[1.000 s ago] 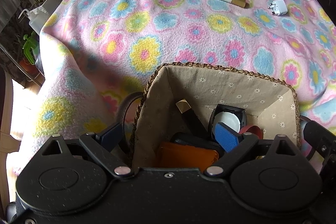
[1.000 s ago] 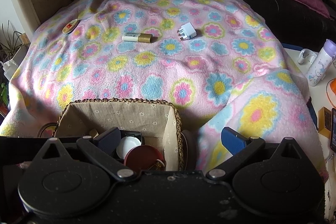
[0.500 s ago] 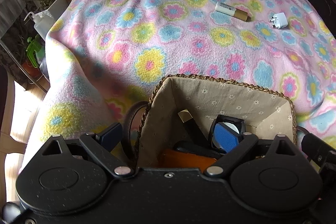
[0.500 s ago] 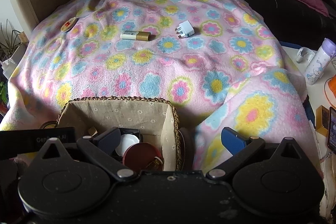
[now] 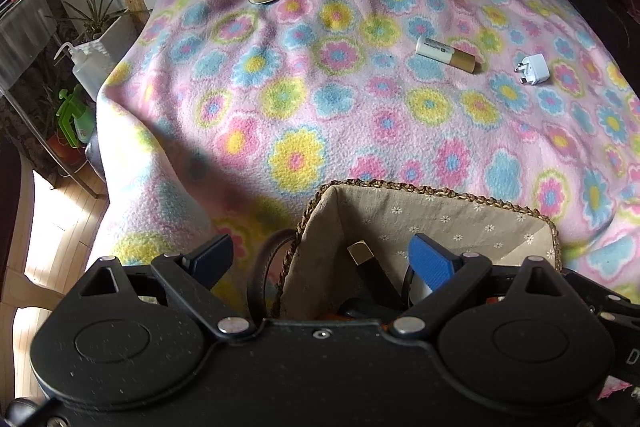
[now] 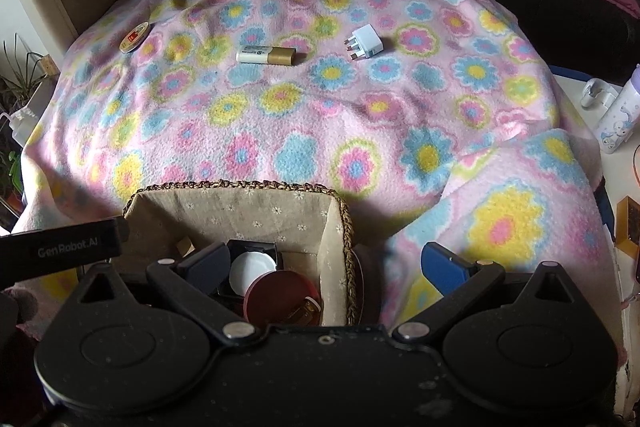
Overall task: Organize rigid objects
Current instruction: 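Move both open tools toward the white-and-gold cylinder and white charger plug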
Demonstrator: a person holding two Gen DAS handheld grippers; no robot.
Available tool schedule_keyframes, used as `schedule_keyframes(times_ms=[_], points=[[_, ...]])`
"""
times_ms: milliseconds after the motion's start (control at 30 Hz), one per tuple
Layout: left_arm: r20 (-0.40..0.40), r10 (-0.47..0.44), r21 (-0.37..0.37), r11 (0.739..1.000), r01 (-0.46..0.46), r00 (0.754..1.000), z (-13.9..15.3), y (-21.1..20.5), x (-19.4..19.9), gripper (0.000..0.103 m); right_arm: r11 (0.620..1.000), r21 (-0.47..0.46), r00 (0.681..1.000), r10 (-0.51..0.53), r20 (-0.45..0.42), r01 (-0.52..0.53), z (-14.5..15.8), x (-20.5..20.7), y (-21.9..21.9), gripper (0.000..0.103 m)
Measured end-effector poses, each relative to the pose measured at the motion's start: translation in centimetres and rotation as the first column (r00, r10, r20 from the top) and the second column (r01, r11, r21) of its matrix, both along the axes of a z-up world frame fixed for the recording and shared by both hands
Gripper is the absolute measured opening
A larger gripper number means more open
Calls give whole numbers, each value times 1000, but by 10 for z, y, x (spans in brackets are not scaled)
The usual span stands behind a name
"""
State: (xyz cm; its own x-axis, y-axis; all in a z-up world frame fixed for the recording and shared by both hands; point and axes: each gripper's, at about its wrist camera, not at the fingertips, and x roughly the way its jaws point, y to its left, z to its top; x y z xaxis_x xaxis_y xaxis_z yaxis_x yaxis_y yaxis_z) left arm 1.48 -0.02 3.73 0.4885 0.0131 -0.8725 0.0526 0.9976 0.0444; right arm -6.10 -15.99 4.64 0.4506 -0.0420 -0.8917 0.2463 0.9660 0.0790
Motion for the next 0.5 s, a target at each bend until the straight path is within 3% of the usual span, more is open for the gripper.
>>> schedule_keyframes(times_ms=[500], points=[[7, -31, -1, 1000, 31, 999, 5, -8, 31, 92, 999, 26, 1000, 19, 11, -20, 3, 39, -10, 103]])
